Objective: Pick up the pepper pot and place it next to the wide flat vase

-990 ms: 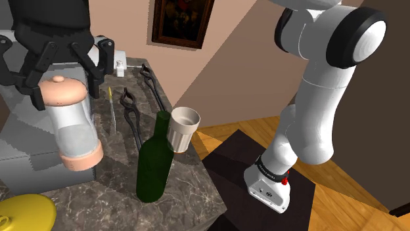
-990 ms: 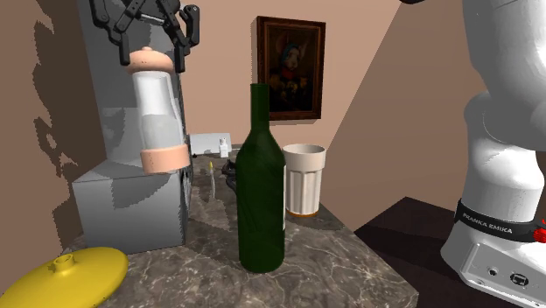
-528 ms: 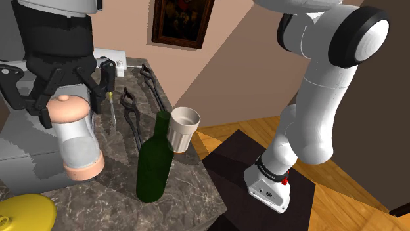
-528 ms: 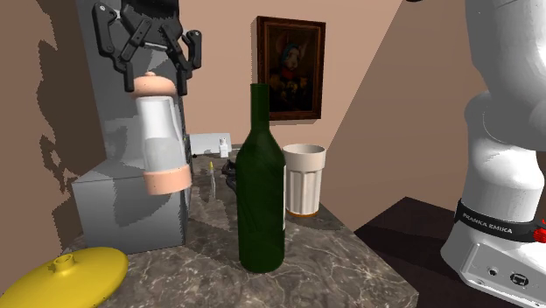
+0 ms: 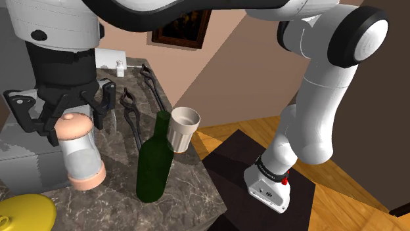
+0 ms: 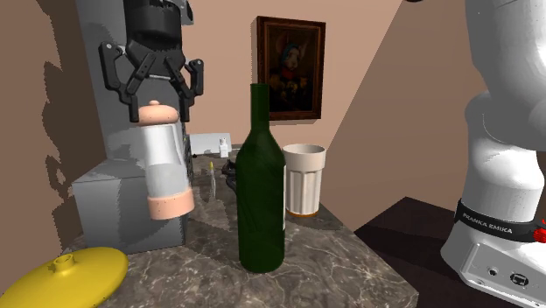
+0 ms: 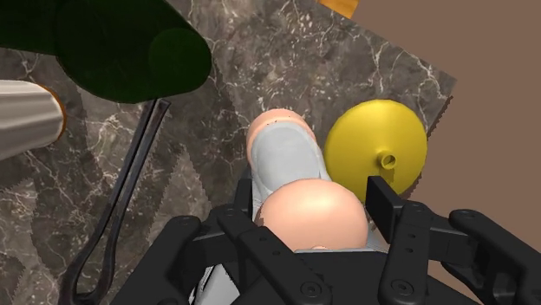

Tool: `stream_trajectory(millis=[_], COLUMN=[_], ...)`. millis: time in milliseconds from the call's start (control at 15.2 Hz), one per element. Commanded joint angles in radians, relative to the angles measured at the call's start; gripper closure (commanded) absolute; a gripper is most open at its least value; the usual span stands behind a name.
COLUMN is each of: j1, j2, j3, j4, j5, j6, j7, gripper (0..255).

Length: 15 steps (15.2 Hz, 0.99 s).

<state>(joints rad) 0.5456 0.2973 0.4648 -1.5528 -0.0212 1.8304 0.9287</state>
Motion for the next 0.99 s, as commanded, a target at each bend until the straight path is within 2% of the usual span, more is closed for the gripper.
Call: stream_trajectory(millis=[0,924], j1=[-0.001,0.0], j2=[0.002,0.042], j3=[-0.001,-0.01], j4=[-0.024,-0.161], j5=[-0.001,-0.018], j6=[0.027,0.2], j7=[-0.001,-0.003], gripper=[255,255])
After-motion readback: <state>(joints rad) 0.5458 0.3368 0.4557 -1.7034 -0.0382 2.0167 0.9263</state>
